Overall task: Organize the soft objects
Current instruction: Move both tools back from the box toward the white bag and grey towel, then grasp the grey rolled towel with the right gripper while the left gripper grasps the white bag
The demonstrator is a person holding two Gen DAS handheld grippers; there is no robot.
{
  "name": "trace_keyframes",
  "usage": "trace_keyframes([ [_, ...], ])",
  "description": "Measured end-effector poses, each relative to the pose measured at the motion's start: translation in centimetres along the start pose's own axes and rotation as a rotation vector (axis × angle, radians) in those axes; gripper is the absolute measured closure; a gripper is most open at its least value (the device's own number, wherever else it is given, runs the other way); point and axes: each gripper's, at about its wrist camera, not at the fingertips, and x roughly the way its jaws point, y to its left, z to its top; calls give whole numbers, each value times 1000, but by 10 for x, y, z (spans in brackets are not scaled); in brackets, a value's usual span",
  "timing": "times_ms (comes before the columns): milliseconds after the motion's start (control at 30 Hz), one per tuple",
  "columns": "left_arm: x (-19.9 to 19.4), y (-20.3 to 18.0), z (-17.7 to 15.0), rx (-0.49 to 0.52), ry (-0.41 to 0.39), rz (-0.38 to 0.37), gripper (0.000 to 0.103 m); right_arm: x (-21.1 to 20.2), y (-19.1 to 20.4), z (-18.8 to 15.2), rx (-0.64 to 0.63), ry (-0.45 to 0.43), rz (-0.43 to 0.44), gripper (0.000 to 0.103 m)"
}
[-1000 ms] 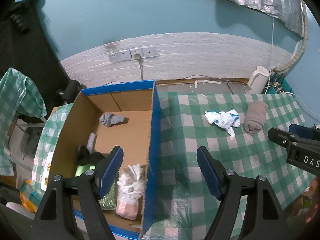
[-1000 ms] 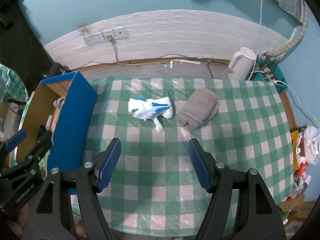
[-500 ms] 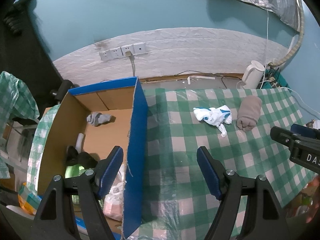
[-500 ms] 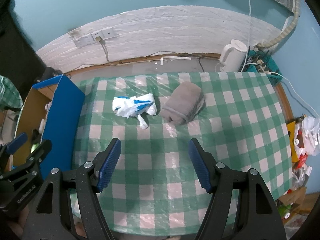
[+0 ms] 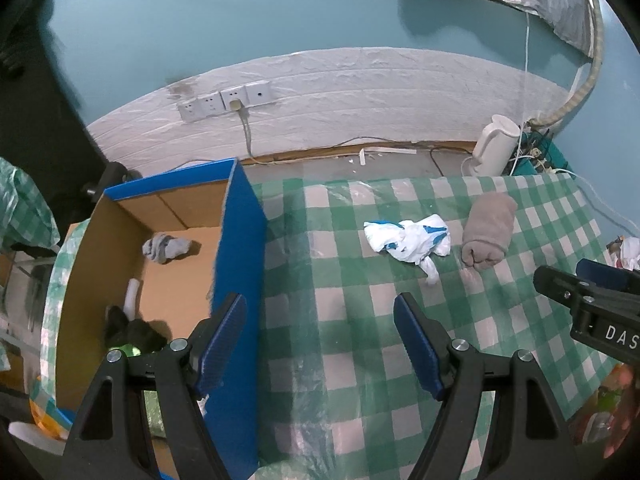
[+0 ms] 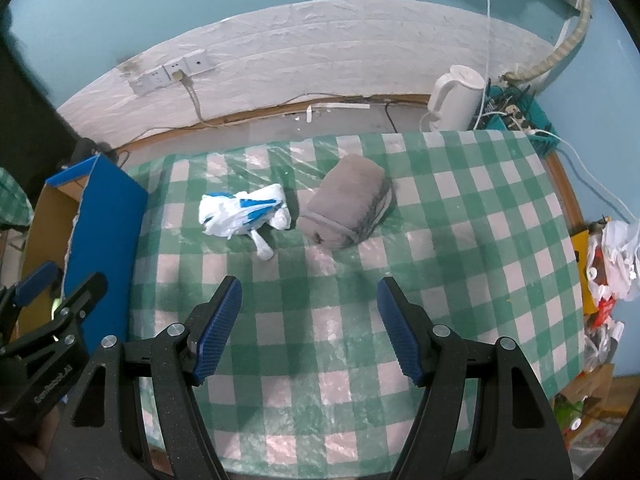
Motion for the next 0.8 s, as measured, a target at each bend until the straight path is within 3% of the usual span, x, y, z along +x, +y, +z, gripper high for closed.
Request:
trace_keyframes([
  [800,66,-34,44,70,37,-25,25,77,-39,58,198,116,4,33],
])
